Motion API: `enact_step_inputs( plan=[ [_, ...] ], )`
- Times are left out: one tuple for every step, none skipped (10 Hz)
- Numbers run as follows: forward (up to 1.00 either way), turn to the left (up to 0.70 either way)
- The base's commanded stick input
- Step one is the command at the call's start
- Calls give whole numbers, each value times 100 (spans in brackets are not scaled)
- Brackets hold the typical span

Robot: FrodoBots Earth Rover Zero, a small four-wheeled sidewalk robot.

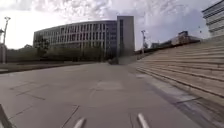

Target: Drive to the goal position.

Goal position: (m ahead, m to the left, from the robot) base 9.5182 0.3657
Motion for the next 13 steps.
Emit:
enact_step_inputs(
  plan=[
    [70, 0],
    [70, 0],
    [70, 0],
    [70, 0],
    [70, 0],
    [70, 0],
    [70, 0],
    [70, 0],
    [70, 0],
    [70, 0],
    [70, 0],
    [70, 0],
    [70, 0]
  ],
)
